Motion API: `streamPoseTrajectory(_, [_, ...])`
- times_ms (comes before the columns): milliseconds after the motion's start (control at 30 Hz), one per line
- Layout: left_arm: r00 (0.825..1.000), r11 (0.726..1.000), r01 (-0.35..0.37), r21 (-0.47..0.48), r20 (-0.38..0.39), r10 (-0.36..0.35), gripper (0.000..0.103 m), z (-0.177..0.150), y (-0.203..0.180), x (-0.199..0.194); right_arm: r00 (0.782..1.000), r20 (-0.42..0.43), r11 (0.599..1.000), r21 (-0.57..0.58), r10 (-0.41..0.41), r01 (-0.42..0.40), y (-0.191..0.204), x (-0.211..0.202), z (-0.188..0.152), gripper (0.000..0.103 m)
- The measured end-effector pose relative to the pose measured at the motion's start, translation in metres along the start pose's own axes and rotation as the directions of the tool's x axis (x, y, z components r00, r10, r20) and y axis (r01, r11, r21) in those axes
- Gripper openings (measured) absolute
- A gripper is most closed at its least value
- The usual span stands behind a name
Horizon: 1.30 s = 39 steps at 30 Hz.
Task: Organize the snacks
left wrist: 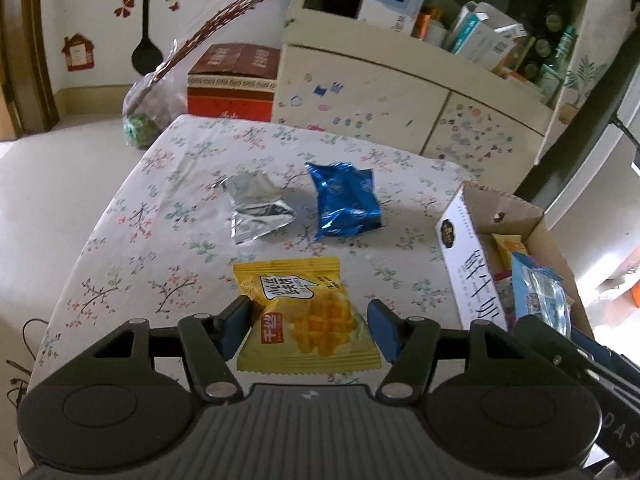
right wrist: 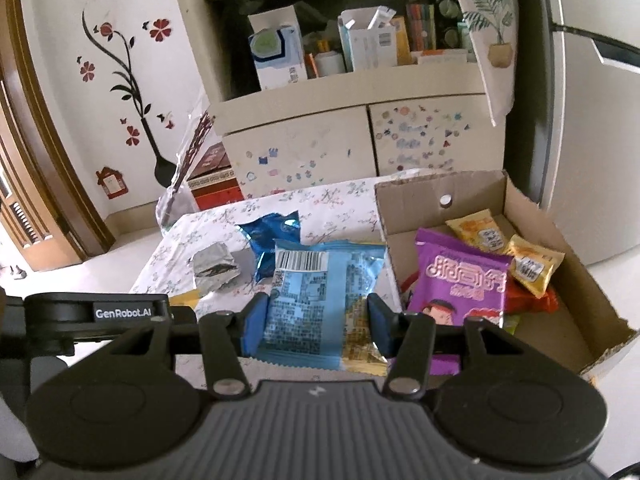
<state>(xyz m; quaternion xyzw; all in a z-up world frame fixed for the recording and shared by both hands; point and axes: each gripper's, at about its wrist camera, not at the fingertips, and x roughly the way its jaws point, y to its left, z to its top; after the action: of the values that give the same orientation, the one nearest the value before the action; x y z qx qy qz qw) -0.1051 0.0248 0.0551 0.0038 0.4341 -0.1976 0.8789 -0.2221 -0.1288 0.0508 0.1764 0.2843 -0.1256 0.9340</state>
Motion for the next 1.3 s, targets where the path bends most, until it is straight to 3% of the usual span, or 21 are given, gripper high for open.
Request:
streamPoseTrajectory(500, [0.997,0.993,0.028,0.118,0.073,-0.036,0.069,0.005,-0.046,-0.004,0.991,0.126,0.997,0.068,-0.033,0.024,-0.033,-0.029,0.032,0.053])
streamPoseTrajectory(1167, [0.973,0.959,0.181,0.217,0.101,-0.206,0.069,0.015,-0.115,0.01,0.961,0.211,0.953,0.28,-0.18,0.117,-0.102,-0.051,0.041,0.053])
streamPoseTrajectory(1300, [0.966,0.949,0.213,0.234,0.094,-0.24,0.069,0.022,-0.128,0.02,0.96,0.196,0.935,0.331,-0.202,0.129,-0.115,-0.05,0.04,0.053])
